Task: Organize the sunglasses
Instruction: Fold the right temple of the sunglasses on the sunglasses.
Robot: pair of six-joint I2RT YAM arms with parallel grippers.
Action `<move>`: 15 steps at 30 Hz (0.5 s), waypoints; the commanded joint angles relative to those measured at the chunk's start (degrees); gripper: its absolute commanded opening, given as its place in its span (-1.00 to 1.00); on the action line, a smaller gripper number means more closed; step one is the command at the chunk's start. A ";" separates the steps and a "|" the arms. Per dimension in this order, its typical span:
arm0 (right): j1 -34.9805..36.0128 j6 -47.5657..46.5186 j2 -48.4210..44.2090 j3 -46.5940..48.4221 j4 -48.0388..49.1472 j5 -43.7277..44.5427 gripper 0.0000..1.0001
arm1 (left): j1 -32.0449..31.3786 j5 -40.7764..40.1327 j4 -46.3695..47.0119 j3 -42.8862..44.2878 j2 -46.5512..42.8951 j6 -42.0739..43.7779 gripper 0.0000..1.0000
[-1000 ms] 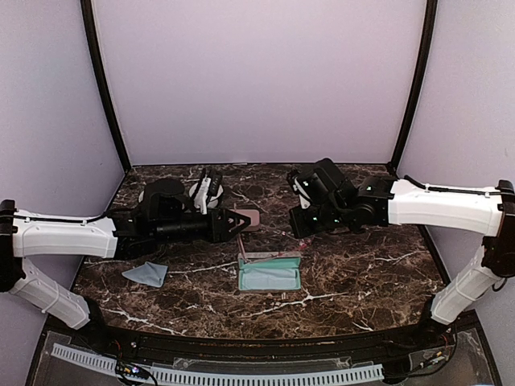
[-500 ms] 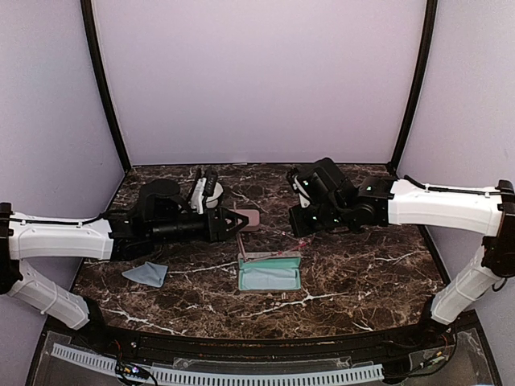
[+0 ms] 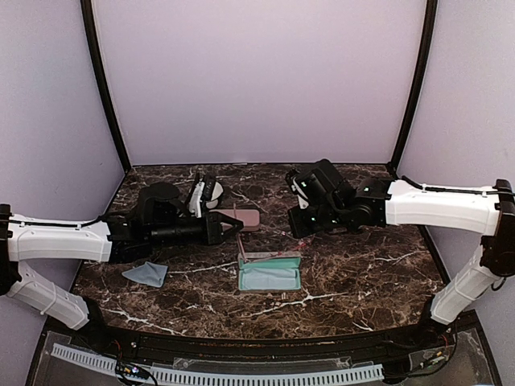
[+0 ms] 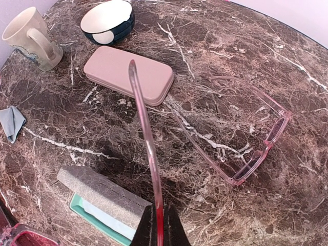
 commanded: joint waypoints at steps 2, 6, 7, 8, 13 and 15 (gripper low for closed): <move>0.49 0.17 0.12 0.45 2.26 -0.07 -1.00 | -0.35 2.26 1.56 -0.16 0.97 -0.31 -0.81; 0.49 0.30 -0.03 0.40 2.99 -0.16 -1.00 | -0.80 4.43 2.29 0.89 3.55 -0.41 -0.90; 0.49 0.37 -0.12 0.28 3.30 -0.22 -1.00 | -0.92 4.94 2.43 1.22 4.23 -0.43 -0.92; 0.49 0.39 -0.14 0.10 3.56 -0.30 -1.00 | -0.99 5.42 2.61 1.50 4.92 -0.42 -0.92; 0.49 0.74 -0.45 -0.98 4.75 -0.71 -1.00 | -1.45 8.37 2.77 3.73 8.44 0.32 -0.91; 0.48 0.87 -0.64 -1.38 5.19 -1.08 -1.00 | -1.53 9.84 2.97 4.60 9.81 0.73 -0.89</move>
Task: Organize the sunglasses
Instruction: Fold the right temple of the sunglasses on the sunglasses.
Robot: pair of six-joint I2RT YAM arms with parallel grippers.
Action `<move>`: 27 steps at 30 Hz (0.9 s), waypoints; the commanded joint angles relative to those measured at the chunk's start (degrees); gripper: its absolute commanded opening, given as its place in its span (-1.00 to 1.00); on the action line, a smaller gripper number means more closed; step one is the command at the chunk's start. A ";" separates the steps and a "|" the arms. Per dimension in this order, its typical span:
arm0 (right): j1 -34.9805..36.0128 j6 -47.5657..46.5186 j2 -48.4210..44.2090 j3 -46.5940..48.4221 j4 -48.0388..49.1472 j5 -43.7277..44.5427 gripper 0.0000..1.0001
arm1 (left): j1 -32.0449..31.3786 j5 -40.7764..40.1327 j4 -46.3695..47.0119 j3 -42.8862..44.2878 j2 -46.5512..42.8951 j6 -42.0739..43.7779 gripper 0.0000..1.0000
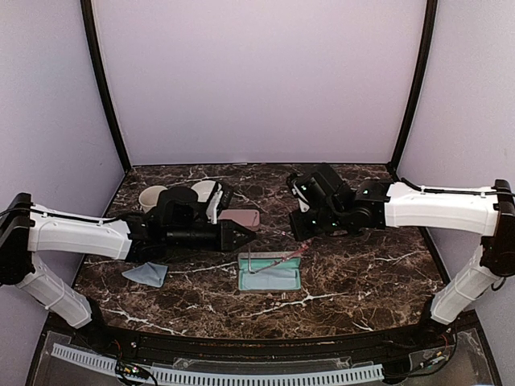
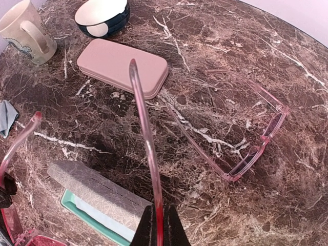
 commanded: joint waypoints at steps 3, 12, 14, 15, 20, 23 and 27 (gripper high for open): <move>0.49 1.56 -0.85 -0.94 5.79 -1.50 -1.00 | -0.77 7.12 0.74 4.34 4.13 2.57 -0.84; 0.49 1.83 -1.60 -2.68 6.66 -2.53 -1.00 | -1.05 14.13 0.47 8.81 10.31 3.42 -0.70; 0.49 1.84 -1.85 -3.33 6.64 -2.43 -1.00 | -1.26 14.95 0.56 9.11 10.81 3.99 -0.64; 0.49 1.84 -1.89 -3.36 6.70 -2.41 -1.00 | -1.31 15.28 0.48 9.33 10.94 4.46 -0.62; 0.49 1.58 -1.34 -2.83 6.03 -2.25 -1.00 | -1.54 17.32 -0.91 10.59 11.16 6.97 -0.50; 0.49 1.34 -1.28 -2.44 5.67 -1.89 -1.00 | -1.58 17.56 -2.71 11.26 11.07 8.71 -0.45; 0.49 0.60 -0.92 -2.22 6.08 -2.01 -1.00 | -1.58 18.90 -3.66 11.61 10.88 10.63 -0.33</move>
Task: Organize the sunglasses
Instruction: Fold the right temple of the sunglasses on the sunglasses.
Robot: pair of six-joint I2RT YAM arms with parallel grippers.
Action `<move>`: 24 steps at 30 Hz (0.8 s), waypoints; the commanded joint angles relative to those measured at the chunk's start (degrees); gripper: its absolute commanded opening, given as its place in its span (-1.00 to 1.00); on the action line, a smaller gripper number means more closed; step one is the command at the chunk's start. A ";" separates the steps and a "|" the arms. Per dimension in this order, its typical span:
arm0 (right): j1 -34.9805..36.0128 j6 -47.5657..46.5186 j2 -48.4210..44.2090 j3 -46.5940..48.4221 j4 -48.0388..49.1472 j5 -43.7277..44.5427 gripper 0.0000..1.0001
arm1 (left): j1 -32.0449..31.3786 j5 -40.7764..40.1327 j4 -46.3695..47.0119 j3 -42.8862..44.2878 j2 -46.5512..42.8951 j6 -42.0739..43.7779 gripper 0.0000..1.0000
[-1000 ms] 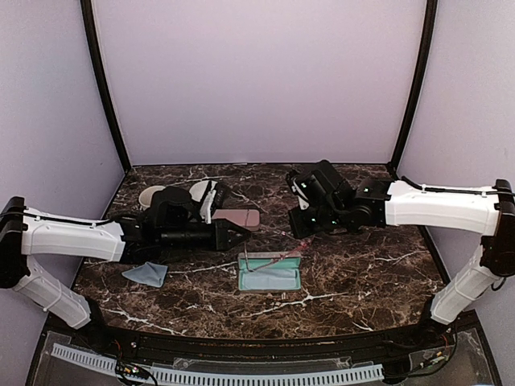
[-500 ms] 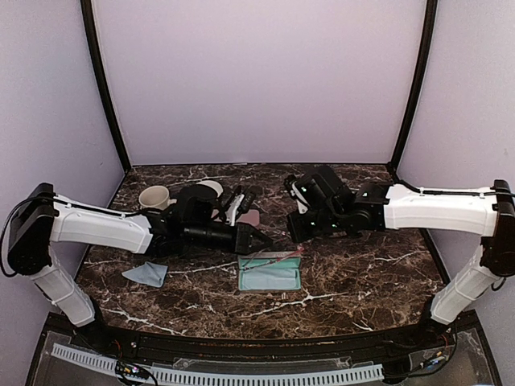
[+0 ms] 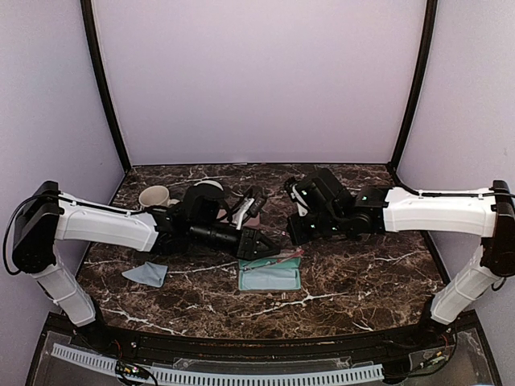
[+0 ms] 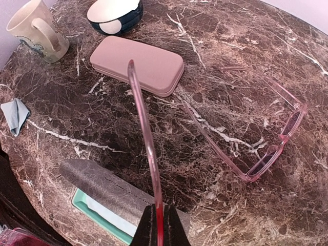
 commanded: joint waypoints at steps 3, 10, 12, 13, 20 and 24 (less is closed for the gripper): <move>0.31 -1.09 -0.31 0.84 1.93 -0.25 -1.00 | -0.38 4.24 -2.33 2.14 -0.51 3.56 -0.22; 0.31 -1.40 -0.37 0.84 1.16 -0.05 -1.00 | -0.38 6.22 -3.69 2.43 -0.51 5.32 -0.11; 0.31 -1.22 -0.36 0.84 1.10 -0.11 -1.00 | -0.38 5.45 -3.68 2.09 -1.42 5.84 -0.08; 0.31 -1.13 -0.36 0.84 1.10 -0.18 -1.00 | -0.38 4.59 -3.71 1.79 -1.96 6.10 -0.06; 0.31 -0.77 -0.53 0.84 1.32 -0.60 -1.00 | -0.38 -2.34 -4.87 -0.85 -7.06 8.06 0.31; 0.44 -0.77 -0.47 0.59 1.98 0.50 -1.00 | -0.38 -7.52 -7.43 -2.47 -10.33 6.72 0.55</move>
